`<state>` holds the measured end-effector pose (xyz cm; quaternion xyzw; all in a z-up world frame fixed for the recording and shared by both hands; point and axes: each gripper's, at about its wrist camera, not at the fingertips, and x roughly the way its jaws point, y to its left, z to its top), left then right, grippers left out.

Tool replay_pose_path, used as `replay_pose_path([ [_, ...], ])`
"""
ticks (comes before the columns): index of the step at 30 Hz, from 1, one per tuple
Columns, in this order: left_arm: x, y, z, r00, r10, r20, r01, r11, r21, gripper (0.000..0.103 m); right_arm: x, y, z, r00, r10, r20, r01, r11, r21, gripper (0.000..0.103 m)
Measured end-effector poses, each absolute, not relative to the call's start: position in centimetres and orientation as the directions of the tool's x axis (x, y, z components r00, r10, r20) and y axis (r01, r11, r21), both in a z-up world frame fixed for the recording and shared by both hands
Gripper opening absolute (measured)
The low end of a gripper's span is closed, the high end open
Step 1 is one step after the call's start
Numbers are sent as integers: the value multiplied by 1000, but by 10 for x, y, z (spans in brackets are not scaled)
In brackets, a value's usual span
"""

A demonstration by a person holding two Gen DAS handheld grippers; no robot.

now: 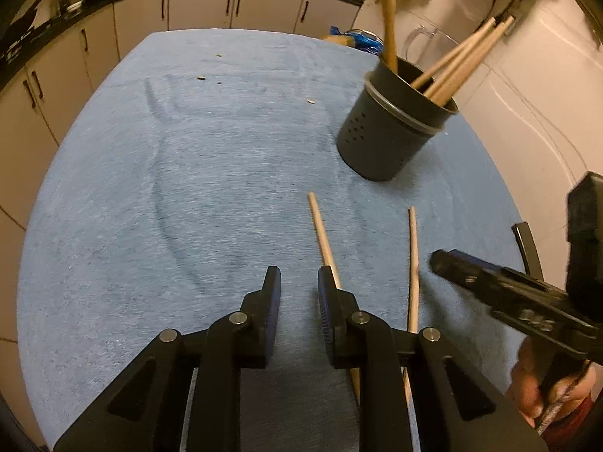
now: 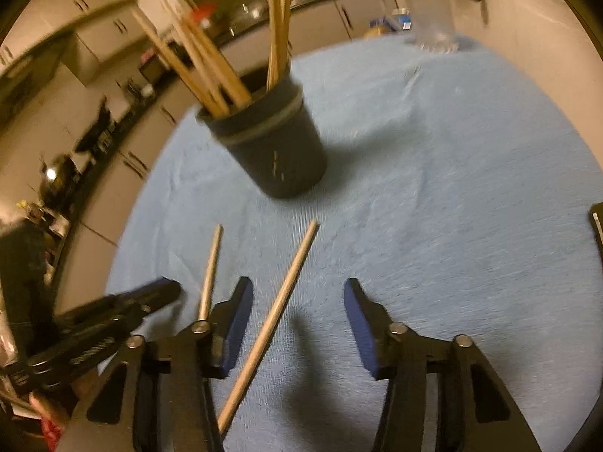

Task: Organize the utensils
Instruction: 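Grasp a loose chopstick with the left gripper while the right gripper grasps another, then lift both held chopsticks and carry them over the black cup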

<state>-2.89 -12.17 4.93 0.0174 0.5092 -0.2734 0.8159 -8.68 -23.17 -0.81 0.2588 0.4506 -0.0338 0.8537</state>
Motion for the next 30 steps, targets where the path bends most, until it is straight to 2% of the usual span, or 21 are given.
replay_pose_path([
  [4,-31,-108,52,338,-435,-835,448,854,-264,30,-68,-219,-16,530,131,-838,304,893,332,39],
  [6,-26,-108,52,331,-434,-838,444,855,-267,30,-61,-207,-15,515,83,-853,284,923,261,38],
  [7,-25,-111,52,321,-435,-841,447,853,-271,31,-59,-204,-14,511,69,-857,277,930,240,33],
  [8,-23,-114,51,314,-433,-845,447,853,-270,32,-56,-201,-15,501,47,-864,275,938,211,21],
  [9,-22,-116,50,312,-429,-848,447,854,-268,32,-55,-199,-14,493,24,-869,274,944,182,14],
  [10,-21,-120,50,309,-422,-853,449,855,-260,33,-54,-199,-14,486,15,-874,266,950,165,12],
  [16,-22,-155,43,304,-325,-896,469,870,-156,33,-71,-234,-13,489,10,-872,314,931,187,7],
  [18,-23,-170,35,298,-268,-916,475,874,-101,30,-77,-244,-10,506,26,-862,321,922,216,7],
  [20,-27,-180,33,334,-210,-919,474,880,-29,15,-84,-251,-9,517,33,-855,327,916,233,7],
  [21,-30,-186,31,349,-181,-920,482,876,11,15,-87,-254,-7,527,40,-849,327,912,247,7],
  [22,-33,-190,31,367,-160,-916,484,874,42,8,-89,-256,-6,537,50,-842,324,909,261,7],
  [25,-33,-191,32,367,-156,-917,472,881,39,6,-96,-261,0,566,74,-821,312,903,296,7],
  [30,-41,-173,53,399,-281,-873,484,873,-60,6,-110,-261,18,645,97,-758,271,898,346,7],
])
